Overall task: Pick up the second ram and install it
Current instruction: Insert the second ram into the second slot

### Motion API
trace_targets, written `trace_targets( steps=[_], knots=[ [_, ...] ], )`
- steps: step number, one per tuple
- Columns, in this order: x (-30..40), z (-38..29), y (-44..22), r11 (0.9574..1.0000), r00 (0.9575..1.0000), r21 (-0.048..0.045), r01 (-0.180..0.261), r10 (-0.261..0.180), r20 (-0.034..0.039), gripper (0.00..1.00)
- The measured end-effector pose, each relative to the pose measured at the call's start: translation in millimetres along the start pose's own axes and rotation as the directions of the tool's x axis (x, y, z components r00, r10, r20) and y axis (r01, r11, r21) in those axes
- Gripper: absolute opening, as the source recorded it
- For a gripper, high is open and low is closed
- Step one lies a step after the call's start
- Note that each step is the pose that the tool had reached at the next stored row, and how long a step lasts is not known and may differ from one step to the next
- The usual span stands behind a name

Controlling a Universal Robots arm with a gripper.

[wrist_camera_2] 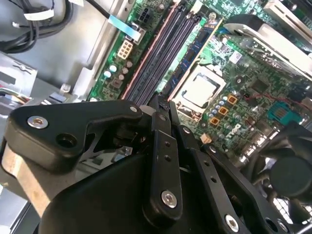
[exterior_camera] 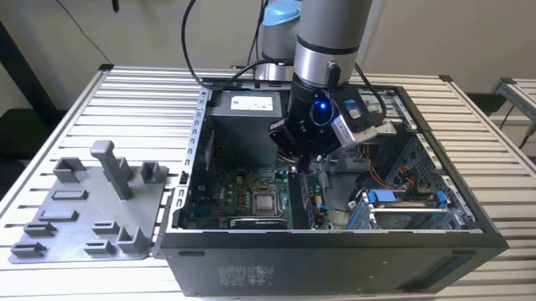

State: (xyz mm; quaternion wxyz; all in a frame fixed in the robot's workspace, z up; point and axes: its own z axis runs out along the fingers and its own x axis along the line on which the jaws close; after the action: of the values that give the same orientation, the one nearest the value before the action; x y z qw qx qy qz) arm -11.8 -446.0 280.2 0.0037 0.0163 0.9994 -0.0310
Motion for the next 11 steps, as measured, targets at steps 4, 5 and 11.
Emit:
trace_targets(
  steps=[4,5,11],
  knots=[
    [0.4,7.3,0.5,1.0,1.0,-0.0002,0.0,0.0,0.0,0.14],
    [0.4,9.1,0.6,1.0,1.0,-0.0004,0.0,0.0,0.0,0.14],
    [1.2,20.0,0.4,1.0,1.0,-0.0003,-0.002,0.002,-0.0002,0.14]
  ],
)
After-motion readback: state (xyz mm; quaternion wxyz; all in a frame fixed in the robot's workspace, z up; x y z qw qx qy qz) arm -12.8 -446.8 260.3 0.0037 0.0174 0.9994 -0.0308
